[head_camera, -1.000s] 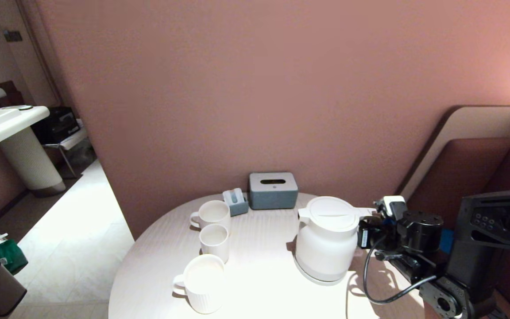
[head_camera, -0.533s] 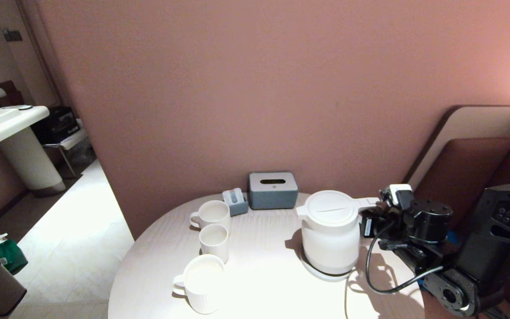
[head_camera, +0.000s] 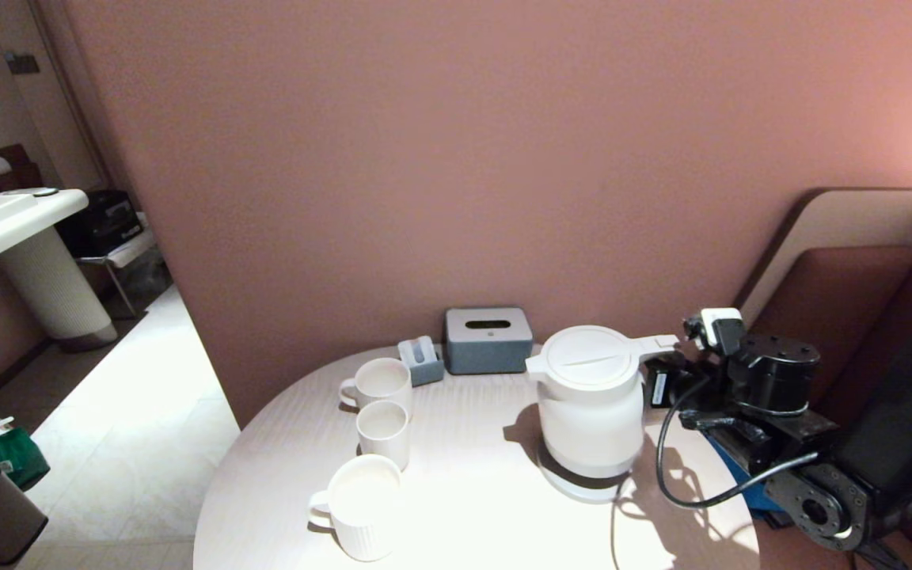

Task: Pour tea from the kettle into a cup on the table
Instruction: Pick up the kettle, then pour water into the cup

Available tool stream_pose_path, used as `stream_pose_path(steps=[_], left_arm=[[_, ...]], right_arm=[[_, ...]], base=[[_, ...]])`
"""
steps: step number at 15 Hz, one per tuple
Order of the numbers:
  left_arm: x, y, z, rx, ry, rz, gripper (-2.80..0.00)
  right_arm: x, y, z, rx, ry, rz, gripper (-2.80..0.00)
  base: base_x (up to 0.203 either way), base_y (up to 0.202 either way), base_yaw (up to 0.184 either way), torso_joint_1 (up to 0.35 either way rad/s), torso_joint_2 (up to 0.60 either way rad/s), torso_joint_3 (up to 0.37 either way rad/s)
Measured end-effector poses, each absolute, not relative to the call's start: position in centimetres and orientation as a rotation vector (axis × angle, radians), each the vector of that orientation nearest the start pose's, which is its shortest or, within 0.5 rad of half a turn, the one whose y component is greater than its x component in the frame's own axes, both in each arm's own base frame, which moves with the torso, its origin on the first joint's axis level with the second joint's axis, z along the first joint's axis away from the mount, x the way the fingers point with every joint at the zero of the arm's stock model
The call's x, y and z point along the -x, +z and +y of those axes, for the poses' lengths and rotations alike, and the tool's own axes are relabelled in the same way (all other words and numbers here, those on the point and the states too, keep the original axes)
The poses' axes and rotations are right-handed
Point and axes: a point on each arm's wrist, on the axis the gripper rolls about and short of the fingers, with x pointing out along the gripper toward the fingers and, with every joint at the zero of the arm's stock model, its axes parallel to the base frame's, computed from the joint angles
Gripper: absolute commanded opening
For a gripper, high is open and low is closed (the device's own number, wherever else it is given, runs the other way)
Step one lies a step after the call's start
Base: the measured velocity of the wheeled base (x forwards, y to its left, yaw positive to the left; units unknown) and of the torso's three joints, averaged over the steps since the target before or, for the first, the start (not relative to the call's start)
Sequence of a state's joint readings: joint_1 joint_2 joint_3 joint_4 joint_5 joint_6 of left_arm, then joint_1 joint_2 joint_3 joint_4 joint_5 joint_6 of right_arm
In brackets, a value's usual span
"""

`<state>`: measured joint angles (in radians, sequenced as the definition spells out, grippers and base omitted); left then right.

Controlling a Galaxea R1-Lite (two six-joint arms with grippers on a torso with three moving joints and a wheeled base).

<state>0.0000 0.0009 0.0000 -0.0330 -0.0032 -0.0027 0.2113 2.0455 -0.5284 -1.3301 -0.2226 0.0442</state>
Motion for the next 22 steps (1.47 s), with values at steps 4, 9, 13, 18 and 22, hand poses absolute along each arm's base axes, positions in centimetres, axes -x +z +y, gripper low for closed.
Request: stream_pose_path(steps=[4,9,13,18,22], left_arm=[[2.3,7.9,0.0,0.003,-0.003,-0.032,-2.8],[2.3,7.9,0.0,0.003,-0.002,-0.032,-2.8],[2.3,7.9,0.0,0.003,-0.003,-0.032,-2.8],[2.3,7.9,0.0,0.002,-0.003,-0.032,-2.8],[2.3,7.9,0.0,0.003,-0.003,-0.032,-2.8]], right_arm=[[-32.2,10.1,7.5,-0.014,-0.018,0.188,-2.8],[-33.2,13.5,10.9,0.004,-0.005,0.186,-2.8],[-34.2,14.7,14.2,0.038,0.048,0.244,-2.8],[-35.4,14.5,18.6,0.075,0.113,0.283,-2.8],[-37.2,14.3,21.4,0.086,0.127,0.286,-2.8]], base=[[0.0,0.0,0.0,0.0,0.0,0.0],[0.0,0.0,0.0,0.0,0.0,0.0],[0.0,0.0,0.0,0.0,0.0,0.0],[0.0,0.0,0.0,0.0,0.0,0.0],[0.0,0.0,0.0,0.0,0.0,0.0]])
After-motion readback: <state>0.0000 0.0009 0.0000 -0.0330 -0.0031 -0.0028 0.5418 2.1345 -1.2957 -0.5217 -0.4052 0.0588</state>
